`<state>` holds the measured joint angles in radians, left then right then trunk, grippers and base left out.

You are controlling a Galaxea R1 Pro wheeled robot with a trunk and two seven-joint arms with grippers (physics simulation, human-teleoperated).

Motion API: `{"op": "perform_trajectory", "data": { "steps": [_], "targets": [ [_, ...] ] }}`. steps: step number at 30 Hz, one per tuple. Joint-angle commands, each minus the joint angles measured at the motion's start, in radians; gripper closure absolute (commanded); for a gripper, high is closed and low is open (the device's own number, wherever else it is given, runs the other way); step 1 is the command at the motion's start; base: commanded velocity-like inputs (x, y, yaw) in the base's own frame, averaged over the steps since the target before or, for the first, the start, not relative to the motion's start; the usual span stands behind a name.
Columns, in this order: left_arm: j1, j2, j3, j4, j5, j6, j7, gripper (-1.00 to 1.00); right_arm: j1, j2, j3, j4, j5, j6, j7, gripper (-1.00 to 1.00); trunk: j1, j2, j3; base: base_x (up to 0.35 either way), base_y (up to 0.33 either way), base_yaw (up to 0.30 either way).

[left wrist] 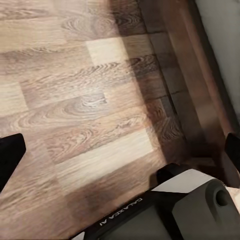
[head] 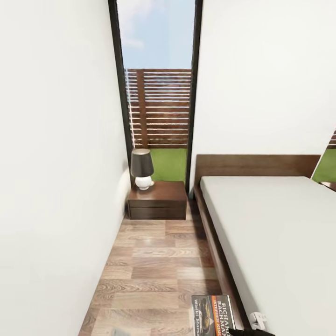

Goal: In the bedroom, move the book from the bed onto either nightstand, and place the two sandals side by side next to the bed.

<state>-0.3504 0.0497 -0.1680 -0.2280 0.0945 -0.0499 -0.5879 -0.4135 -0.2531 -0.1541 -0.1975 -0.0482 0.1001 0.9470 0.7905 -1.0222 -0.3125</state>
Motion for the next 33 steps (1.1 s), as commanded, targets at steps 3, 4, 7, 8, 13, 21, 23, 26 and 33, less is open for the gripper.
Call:
{"op": "perform_trajectory", "data": {
  "steps": [3,4,7,8,13,21,23,26,33],
  "targets": [
    [-0.001,0.000,-0.008,0.001,0.010,-0.004,-0.001,-1.00,-0.001,0.000,-0.005,0.000,-0.007,0.010,0.004,1.00,0.001,-0.001,-0.001,0.326,0.000,-0.002],
    [-0.001,0.000,-0.008,0.001,0.010,-0.004,-0.001,-1.00,-0.001,0.000,-0.005,0.000,-0.007,0.010,0.004,1.00,0.001,-0.001,-0.001,0.326,0.000,-0.001],
    [-0.001,0.000,-0.008,0.001,0.010,-0.004,-0.001,-1.00,-0.001,0.000,-0.005,0.000,-0.007,0.010,0.004,1.00,0.001,-0.001,-0.001,0.326,0.000,0.000],
    [-0.001,0.000,-0.008,0.001,0.010,-0.004,-0.001,-1.00,-0.001,0.000,-0.005,0.000,-0.007,0.010,0.004,1.00,0.001,-0.001,-0.001,0.326,0.000,0.000],
    [-0.001,0.000,-0.008,0.001,0.010,-0.004,-0.001,-1.00,-0.001,0.000,-0.005,0.000,-0.007,0.010,0.004,1.00,0.001,-0.001,-0.001,0.326,0.000,0.000],
    [-0.001,0.000,-0.008,0.001,0.010,-0.004,-0.001,-1.00,-0.001,0.000,-0.005,0.000,-0.007,0.010,0.004,1.00,0.001,-0.001,-0.001,0.326,0.000,0.000],
    [-0.001,0.000,-0.008,0.001,0.010,-0.004,-0.001,-1.00,-0.001,0.000,-0.005,0.000,-0.007,0.010,0.004,1.00,0.001,-0.001,-0.001,0.326,0.000,0.000],
    [-0.001,0.001,-0.008,0.001,0.010,-0.004,-0.001,-1.00,-0.001,0.000,-0.005,0.000,-0.007,0.010,0.004,1.00,0.001,-0.001,-0.001,0.326,0.000,0.000],
    [-0.001,0.000,-0.008,0.001,0.010,-0.004,-0.001,-1.00,-0.001,0.000,-0.005,0.000,-0.007,0.010,0.004,1.00,0.001,-0.001,-0.001,0.326,0.000,0.000]
  ]
}}
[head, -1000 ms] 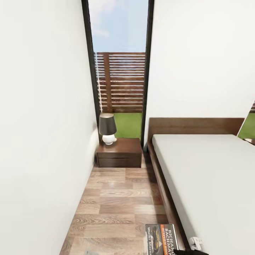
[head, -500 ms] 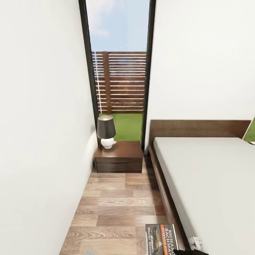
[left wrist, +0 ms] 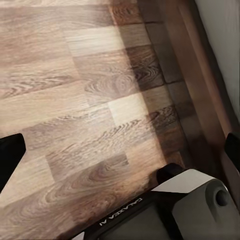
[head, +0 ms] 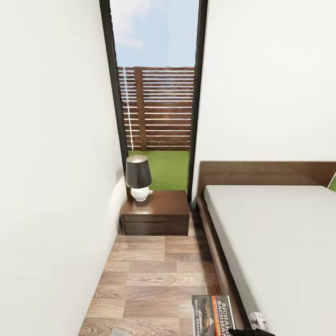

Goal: In the bedroom, move the book from the bed onto either nightstand, and place the two sandals side by side next to the bed.

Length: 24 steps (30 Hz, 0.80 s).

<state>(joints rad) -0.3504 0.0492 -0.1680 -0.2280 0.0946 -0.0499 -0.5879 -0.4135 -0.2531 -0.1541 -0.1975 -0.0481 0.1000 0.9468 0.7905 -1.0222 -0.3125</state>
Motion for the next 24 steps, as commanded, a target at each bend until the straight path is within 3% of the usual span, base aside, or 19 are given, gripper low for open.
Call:
{"op": "perform_trajectory", "data": {
  "steps": [1,24],
  "targets": [
    [-0.001,0.001,-0.008,0.001,0.010,-0.004,-0.001,-1.00,-0.001,0.000,-0.005,0.000,-0.007,0.010,0.004,1.00,0.001,-0.001,-0.001,0.326,0.000,0.000],
    [-0.001,0.001,-0.008,0.001,0.010,-0.004,-0.001,-1.00,-0.001,0.000,-0.005,0.000,-0.007,0.010,0.003,1.00,0.001,-0.001,-0.001,0.326,0.000,0.000]
  ]
}}
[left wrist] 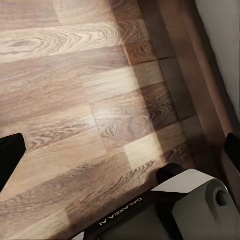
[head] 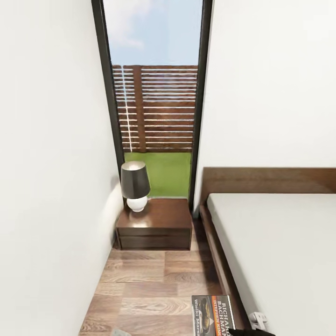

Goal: In the bedroom, move the book from the bed onto either nightstand, and place the two sandals side by side next to the bed.

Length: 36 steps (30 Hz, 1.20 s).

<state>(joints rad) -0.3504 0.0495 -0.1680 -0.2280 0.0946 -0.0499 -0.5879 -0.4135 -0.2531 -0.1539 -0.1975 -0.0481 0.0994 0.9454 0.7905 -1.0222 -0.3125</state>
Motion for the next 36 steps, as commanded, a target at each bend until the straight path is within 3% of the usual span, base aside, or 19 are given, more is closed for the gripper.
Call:
{"op": "perform_trajectory", "data": {
  "steps": [1,18,29,36],
  "targets": [
    [-0.001,0.001,-0.008,0.001,0.010,-0.004,-0.001,-1.00,-0.001,0.000,-0.006,0.000,-0.007,0.010,0.004,1.00,0.001,-0.001,-0.001,0.326,0.000,0.000],
    [-0.001,0.000,-0.008,0.001,0.010,-0.004,-0.001,-1.00,-0.001,0.000,-0.006,0.000,-0.007,0.010,0.004,1.00,0.001,-0.001,-0.001,0.319,0.000,0.000],
    [-0.001,0.000,-0.008,0.001,0.010,-0.004,0.000,-1.00,-0.001,0.000,-0.005,0.000,-0.006,0.010,0.004,1.00,0.001,-0.001,-0.001,0.033,0.000,0.000],
    [-0.001,0.001,-0.008,0.001,0.010,-0.004,0.000,-1.00,-0.001,0.001,-0.005,0.000,-0.006,0.010,0.003,1.00,0.001,-0.001,-0.001,0.237,0.000,0.000]
  ]
}}
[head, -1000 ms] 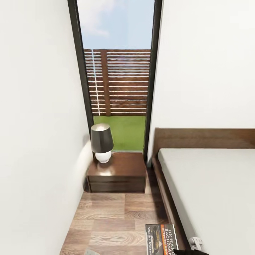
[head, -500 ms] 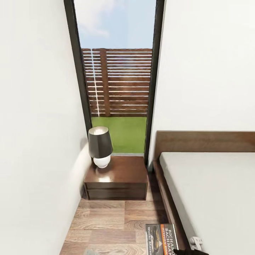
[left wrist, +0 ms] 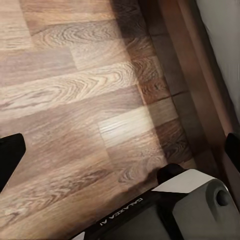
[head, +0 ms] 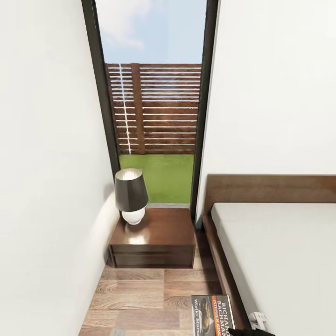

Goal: In the bedroom, move the book from the bed onto either nightstand, and place the two sandals side by side next to the bed.

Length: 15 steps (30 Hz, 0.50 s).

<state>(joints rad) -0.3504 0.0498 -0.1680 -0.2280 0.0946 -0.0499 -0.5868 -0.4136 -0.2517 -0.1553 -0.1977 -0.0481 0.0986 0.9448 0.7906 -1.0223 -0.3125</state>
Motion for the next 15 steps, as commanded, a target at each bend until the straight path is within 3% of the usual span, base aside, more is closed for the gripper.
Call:
{"op": "perform_trajectory", "data": {
  "steps": [1,15],
  "targets": [
    [-0.001,0.001,-0.008,0.001,0.010,-0.004,-0.002,-1.00,-0.001,0.000,-0.004,0.000,-0.006,0.010,0.004,1.00,0.001,-0.001,-0.001,0.312,0.000,0.000],
    [-0.001,0.000,-0.008,0.001,0.010,-0.004,-0.002,-1.00,-0.001,0.002,-0.003,0.000,-0.006,0.010,0.004,1.00,0.001,-0.001,-0.001,0.326,0.000,0.000]
  ]
}}
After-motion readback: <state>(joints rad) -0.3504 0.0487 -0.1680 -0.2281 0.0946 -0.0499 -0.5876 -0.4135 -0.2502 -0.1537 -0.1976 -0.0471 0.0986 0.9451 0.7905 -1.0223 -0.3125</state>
